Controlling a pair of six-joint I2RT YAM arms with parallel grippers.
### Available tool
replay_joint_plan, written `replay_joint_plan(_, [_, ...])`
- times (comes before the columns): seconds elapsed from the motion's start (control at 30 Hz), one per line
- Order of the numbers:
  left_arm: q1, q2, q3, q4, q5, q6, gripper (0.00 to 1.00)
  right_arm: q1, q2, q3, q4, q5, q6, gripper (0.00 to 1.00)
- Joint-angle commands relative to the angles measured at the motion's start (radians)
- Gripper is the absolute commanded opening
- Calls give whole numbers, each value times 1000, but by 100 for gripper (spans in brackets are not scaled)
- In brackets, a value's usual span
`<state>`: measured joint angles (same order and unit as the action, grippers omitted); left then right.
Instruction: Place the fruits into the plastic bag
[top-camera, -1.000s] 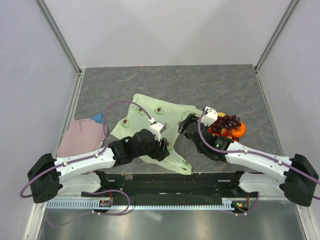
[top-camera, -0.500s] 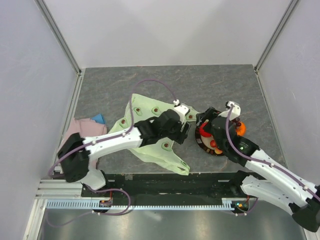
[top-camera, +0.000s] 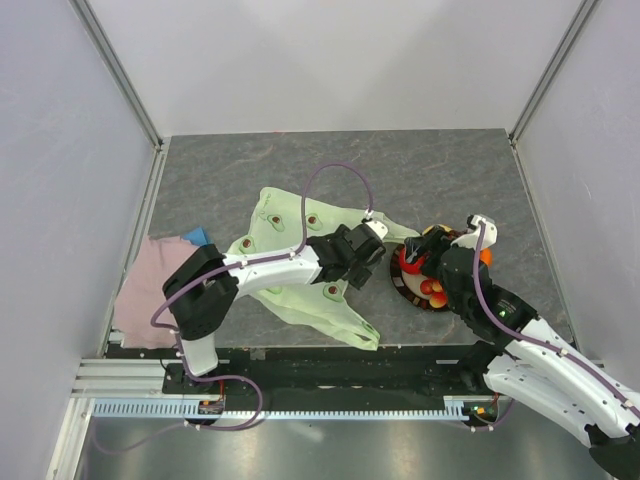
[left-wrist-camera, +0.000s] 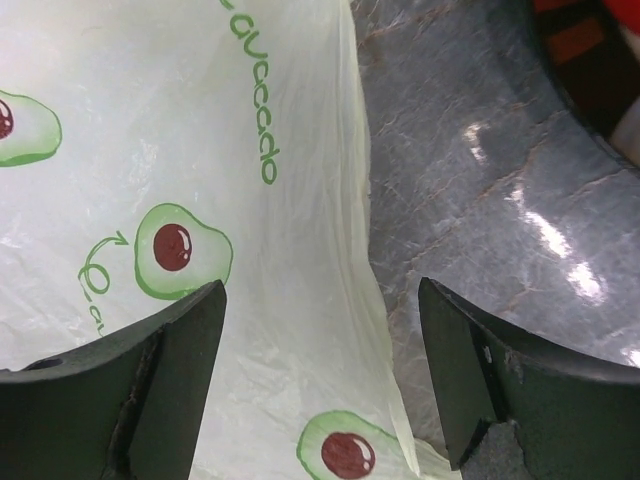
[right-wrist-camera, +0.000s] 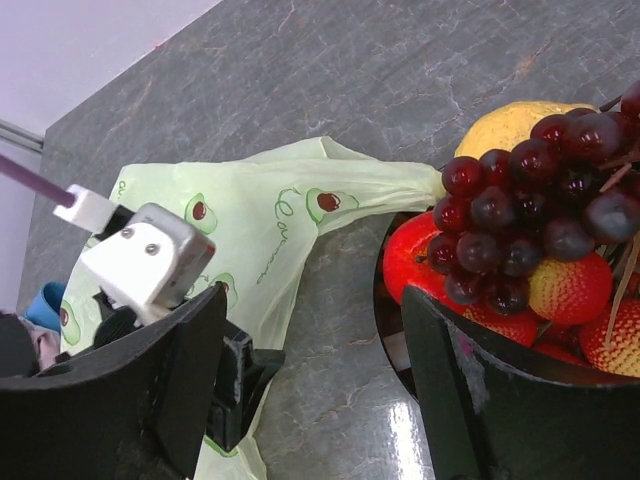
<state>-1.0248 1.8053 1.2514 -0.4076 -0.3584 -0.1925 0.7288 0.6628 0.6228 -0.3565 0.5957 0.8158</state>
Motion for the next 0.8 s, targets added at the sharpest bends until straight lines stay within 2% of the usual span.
replay_joint_plan(0.0, [22, 38, 36, -13, 10, 42, 82, -3, -12, -3, -10, -8, 5, 78])
replay_joint_plan(0.1, [37, 51, 39, -14, 48, 50, 62, -3, -14, -2, -7, -4, 5, 79])
replay_joint_plan(0.13, [48, 49, 39, -13, 58, 50, 43, -3, -11, 2, -7, -4, 5, 79])
replay_joint_plan(0.23, [74, 22, 40, -19, 91, 44, 15, -3, -5, 11, 2, -17, -18, 79])
replay_joint_plan(0.37, [118, -53, 51, -26, 157, 36, 6, -2, -17, 23, 39, -57, -91, 79])
replay_joint_plan(0.43, [156, -104, 57, -39, 226, 31, 2, -2, -16, 28, 74, -140, -136, 79])
replay_joint_plan(0.6, [251, -236, 59, -45, 416, 45, 2, -3, 73, 34, 186, -325, -176, 77])
replay_joint_plan(0.77, [325, -313, 89, -98, 515, 82, 2, -2, 185, 34, 290, -373, -133, 76])
